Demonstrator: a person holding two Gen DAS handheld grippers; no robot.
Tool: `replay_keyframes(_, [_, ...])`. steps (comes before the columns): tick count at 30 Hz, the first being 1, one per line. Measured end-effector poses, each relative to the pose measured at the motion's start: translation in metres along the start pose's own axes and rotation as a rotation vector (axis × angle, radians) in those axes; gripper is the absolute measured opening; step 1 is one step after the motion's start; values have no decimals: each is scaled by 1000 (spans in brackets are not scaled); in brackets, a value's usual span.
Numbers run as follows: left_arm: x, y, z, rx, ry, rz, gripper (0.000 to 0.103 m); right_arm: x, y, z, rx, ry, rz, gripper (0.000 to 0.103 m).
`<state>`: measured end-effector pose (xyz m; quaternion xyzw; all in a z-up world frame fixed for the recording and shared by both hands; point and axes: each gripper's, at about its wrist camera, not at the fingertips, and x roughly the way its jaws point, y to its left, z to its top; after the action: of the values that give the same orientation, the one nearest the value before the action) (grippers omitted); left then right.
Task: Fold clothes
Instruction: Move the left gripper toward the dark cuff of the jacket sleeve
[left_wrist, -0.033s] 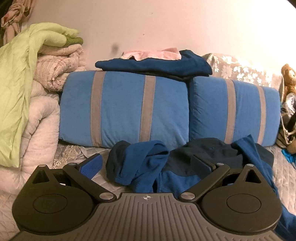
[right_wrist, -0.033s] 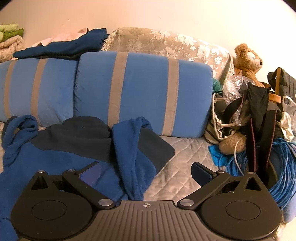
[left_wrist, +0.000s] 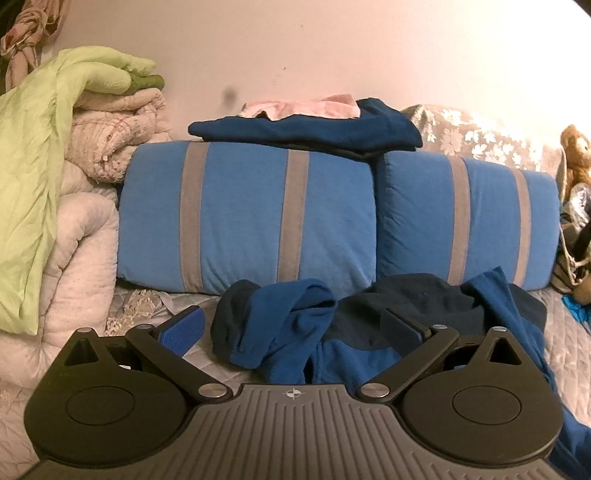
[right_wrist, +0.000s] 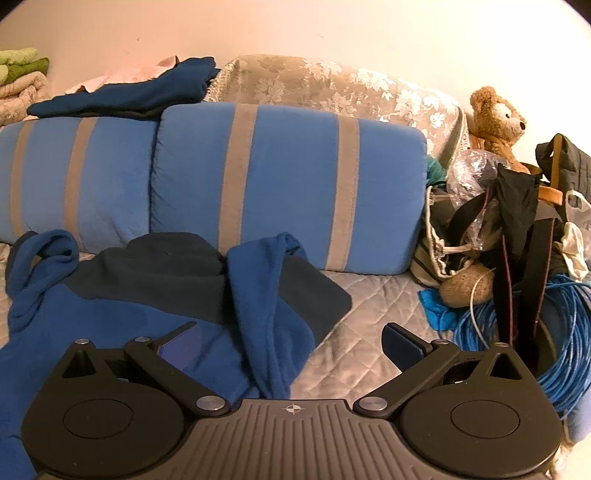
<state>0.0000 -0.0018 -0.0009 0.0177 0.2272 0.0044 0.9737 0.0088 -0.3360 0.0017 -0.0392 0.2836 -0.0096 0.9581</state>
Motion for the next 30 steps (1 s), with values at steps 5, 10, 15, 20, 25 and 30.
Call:
replay_keyframes(5, [2, -8, -3, 11, -7, 19, 103, 1, 12, -6, -48, -2, 13, 103])
replay_keyframes(10, [5, -17, -8, 21, -15, 30, 103, 5, 20, -21, -67, 2, 55, 103])
replay_keyframes(15, [8, -21, -13, 18, 19, 32, 103, 11, 27, -50, -65, 13, 176, 103])
replay_keyframes(20, [15, -16, -11, 5, 49, 7, 103, 15, 47, -71, -114, 9, 267, 103])
replay_keyframes(25, [22, -2, -15, -21, 53, -32, 103, 26, 60, -82, -118, 41, 329, 103])
replay_keyframes(30, [30, 11, -22, -2, 38, -85, 103, 26, 65, -84, -134, 32, 355, 103])
